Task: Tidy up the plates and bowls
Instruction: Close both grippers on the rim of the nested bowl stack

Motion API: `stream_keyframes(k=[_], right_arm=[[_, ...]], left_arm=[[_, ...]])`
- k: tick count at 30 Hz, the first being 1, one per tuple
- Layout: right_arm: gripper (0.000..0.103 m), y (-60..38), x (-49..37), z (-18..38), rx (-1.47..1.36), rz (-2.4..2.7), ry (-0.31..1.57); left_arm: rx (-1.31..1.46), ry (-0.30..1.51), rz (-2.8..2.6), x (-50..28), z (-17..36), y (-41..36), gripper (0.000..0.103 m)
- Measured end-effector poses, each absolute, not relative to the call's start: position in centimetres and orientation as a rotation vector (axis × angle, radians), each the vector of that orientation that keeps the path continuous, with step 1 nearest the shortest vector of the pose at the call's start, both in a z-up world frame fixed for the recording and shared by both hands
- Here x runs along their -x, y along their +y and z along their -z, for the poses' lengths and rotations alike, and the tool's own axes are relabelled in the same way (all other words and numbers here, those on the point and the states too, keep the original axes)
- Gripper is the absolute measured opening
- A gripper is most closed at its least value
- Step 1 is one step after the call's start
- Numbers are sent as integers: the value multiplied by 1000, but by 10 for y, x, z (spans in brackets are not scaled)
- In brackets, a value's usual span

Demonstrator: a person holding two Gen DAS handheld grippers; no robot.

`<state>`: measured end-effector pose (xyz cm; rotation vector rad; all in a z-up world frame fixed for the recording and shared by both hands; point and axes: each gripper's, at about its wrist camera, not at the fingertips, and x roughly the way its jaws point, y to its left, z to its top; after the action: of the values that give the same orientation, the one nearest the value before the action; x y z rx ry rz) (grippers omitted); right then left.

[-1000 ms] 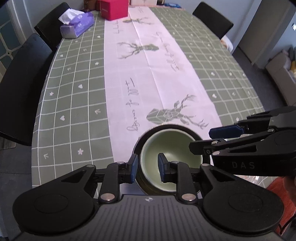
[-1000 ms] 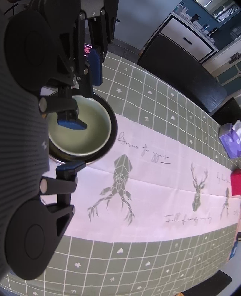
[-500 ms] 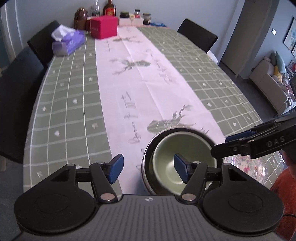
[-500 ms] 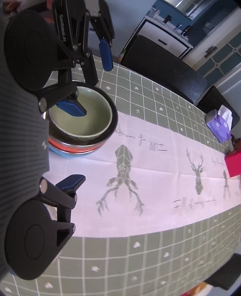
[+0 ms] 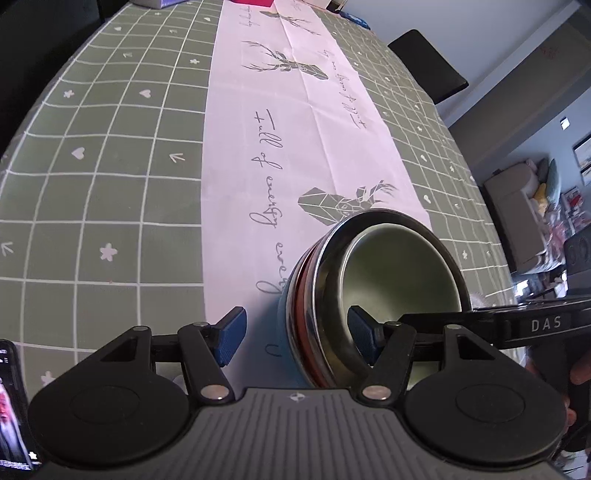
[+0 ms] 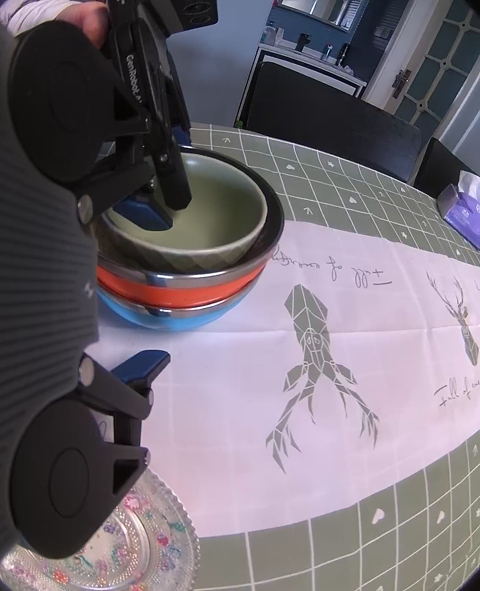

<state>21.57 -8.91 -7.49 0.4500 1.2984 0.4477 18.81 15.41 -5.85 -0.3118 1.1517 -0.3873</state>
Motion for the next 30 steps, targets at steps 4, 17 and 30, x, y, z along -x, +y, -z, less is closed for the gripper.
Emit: stream_keyframes(k=[4, 17, 30], right_arm=[[70, -92, -218, 79, -482, -442, 1306], [66, -95, -214, 86, -553, -412, 1323], [54, -88, -213, 82, -529, -397, 1316]], left_arm=[[352, 1154, 397, -189, 63, 157, 71], [388, 1189, 388, -187, 65, 148, 56], [279, 1238, 350, -191, 61, 131, 58]])
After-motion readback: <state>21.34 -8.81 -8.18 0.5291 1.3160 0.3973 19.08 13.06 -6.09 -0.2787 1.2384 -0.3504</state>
